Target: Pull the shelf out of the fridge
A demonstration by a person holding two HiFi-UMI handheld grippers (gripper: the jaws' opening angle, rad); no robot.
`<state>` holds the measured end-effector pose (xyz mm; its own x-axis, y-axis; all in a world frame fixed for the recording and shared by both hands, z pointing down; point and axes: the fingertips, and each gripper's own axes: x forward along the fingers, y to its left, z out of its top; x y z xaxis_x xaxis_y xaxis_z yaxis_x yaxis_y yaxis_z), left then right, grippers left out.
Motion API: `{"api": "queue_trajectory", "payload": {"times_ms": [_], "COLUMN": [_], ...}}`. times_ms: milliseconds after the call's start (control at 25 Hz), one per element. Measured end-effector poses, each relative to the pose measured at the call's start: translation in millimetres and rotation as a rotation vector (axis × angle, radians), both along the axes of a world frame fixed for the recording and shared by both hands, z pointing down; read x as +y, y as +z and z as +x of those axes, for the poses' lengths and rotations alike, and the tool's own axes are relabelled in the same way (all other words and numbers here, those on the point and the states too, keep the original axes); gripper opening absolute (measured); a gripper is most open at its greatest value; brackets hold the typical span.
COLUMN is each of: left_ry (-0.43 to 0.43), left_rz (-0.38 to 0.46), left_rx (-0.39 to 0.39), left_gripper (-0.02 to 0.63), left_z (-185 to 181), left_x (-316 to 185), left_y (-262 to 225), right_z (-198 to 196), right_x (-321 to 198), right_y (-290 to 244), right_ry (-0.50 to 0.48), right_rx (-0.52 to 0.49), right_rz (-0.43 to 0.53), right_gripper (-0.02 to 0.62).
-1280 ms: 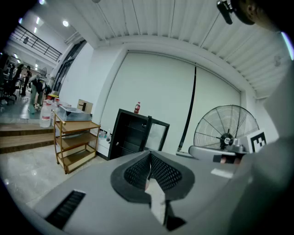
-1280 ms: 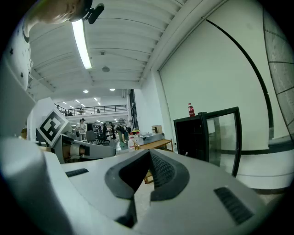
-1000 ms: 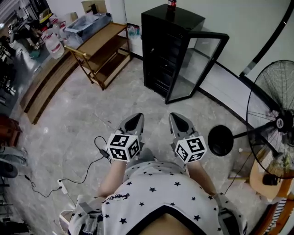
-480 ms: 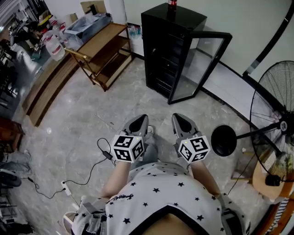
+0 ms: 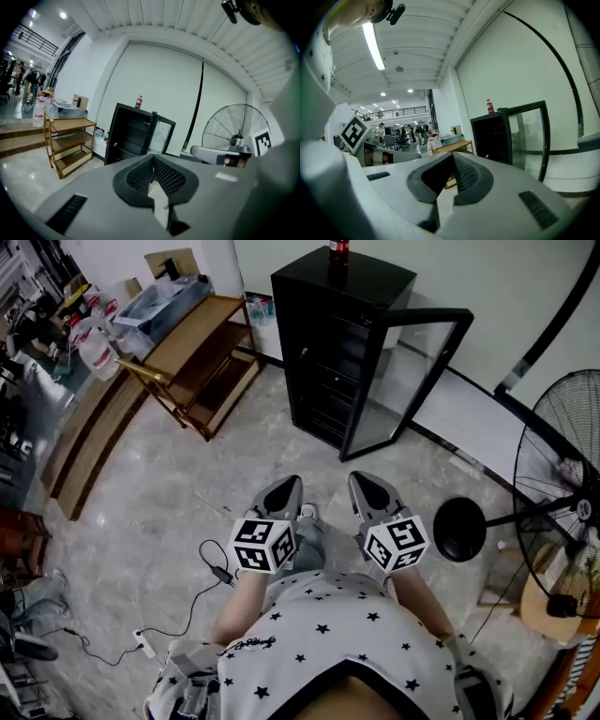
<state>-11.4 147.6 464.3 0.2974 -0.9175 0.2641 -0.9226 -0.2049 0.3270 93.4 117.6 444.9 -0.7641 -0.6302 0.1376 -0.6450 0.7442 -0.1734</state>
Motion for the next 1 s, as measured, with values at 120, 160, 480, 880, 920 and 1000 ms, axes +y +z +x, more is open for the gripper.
{"api": "queue_trajectory", "payload": {"times_ms": [120, 160, 480, 880, 920, 1000], "left_ry": [0.023, 0.031, 0.079, 0.106, 0.11, 0.118], "left_rz": [-0.001, -0.002, -0.001, 0.0, 0.0, -0.002], "left_rx": [0.0, -0.001, 0.017, 0.052, 0.054, 0.058], "left_gripper": [0.014, 0.014, 0.014, 0.014, 0.014, 0.014], "left_z": [-8.2, -10.4, -30.7, -71.2, -74.2, -80.1], "left_x": [-31.7, -42.9, -123.2, -210.1, -218.3, -233.4], "left_y": [-1.9, -2.1, -7.6, -5.5, -4.5, -2.5], "right_z": [-8.7, -11.5, -38.4, -74.9, -77.4, -82.6], "right_x": [-31.0, -42.0, -118.4, -197.4, -204.7, -218.0], "right_y": [-4.4, -5.3, -12.0, -17.4, -16.8, -16.1], "right_ry": [0.023, 0.03, 0.058, 0.09, 0.093, 0.102], "right_rx": [-0.005, -0.007, -0.001, 0.025, 0.028, 0.033], "right_rz": [0.003, 0.002, -0.008, 0.01, 0.011, 0.013], "right_gripper": [-0.006, -0.006, -0.006, -0.006, -0.006, -0.006]}}
